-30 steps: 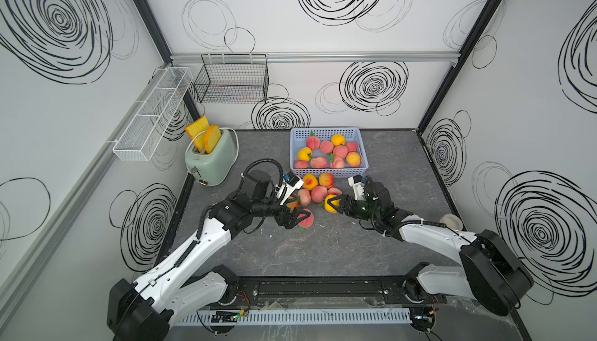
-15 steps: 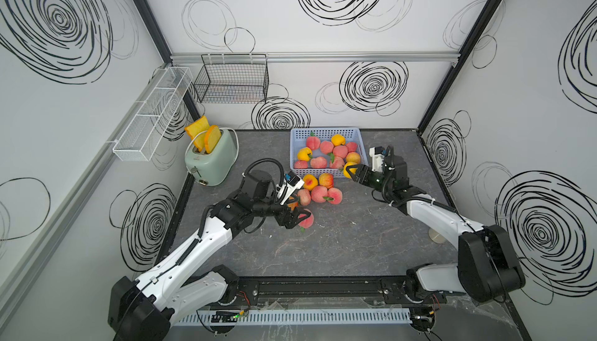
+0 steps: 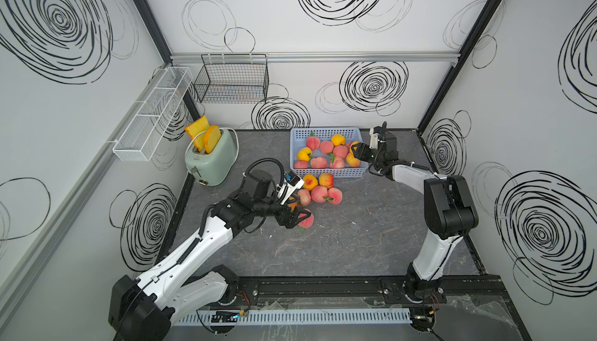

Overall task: Put the peaches into the basket
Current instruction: Place the peach in the basket.

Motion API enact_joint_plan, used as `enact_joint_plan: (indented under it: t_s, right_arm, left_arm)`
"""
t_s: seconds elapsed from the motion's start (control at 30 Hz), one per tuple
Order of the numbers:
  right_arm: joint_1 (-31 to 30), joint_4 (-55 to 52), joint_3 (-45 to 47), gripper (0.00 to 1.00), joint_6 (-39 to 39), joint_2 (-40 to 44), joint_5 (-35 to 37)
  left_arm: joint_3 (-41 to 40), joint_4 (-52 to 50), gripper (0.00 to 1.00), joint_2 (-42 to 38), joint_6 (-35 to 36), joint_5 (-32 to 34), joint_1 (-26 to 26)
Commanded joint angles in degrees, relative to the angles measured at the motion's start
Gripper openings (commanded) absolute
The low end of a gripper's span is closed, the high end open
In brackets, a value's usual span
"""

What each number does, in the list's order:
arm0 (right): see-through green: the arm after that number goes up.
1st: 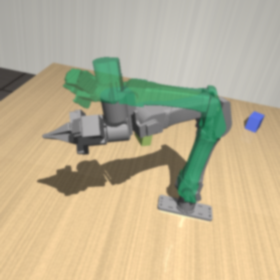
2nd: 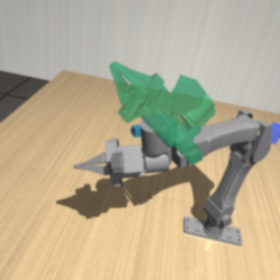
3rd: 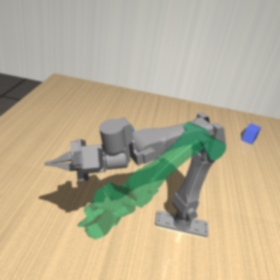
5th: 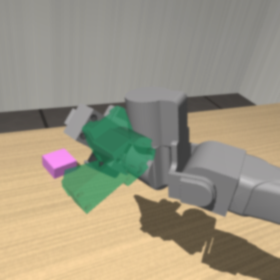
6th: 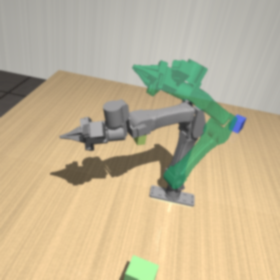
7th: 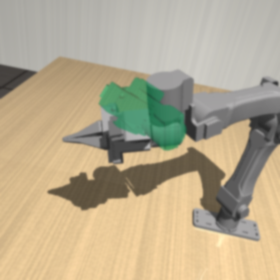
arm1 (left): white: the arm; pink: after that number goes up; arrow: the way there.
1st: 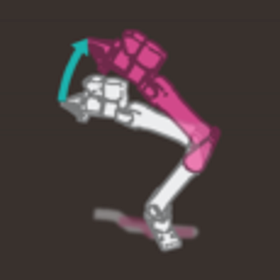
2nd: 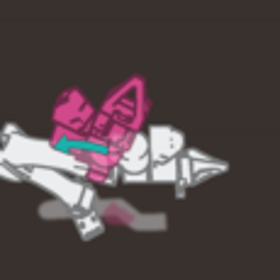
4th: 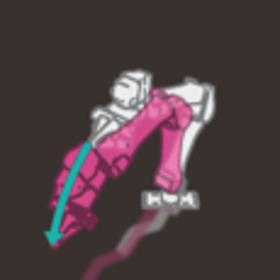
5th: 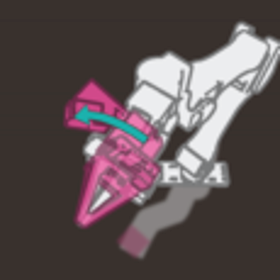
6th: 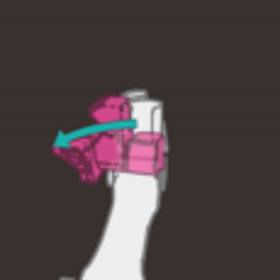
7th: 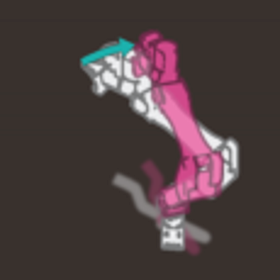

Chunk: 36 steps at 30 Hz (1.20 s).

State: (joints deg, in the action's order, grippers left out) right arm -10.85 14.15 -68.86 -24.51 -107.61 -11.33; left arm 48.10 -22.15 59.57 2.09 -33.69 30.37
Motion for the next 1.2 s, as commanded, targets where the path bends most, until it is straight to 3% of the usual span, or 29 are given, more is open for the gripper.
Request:
enact_joint_plan:
  t_s: [0.0,0.47,0.8,1.0,1.17]
  right_arm:
    - [0.0,1.5,-5.2,0.61,3.4,-3.4,1.5]
    - [-0.4,1.6,-20.2,0.61,9.6,-16.7,0.5]
    - [-1.4,-2.2,-27.6,0.64,13.0,-23.1,5.7]
    - [-1.7,-3.1,-29.1,0.85,14.0,-24.5,8.6]
    - [-1.9,-3.2,-29.1,0.93,13.9,-23.6,9.3]
  left_arm:
    - [0.3,2.1,0.84,0.6,0.2,-1.3,-0.2]
    - [0.4,2.4,0.84,2.1,-0.2,-0.8,-0.3]
    - [0.7,2.9,0.84,2.8,-0.6,-0.6,-0.2]
    - [0.6,3.0,0.84,3.1,-0.9,-0.8,-0.1]
    - [0.5,3.0,0.84,3.1,-0.9,-0.8,0.0]
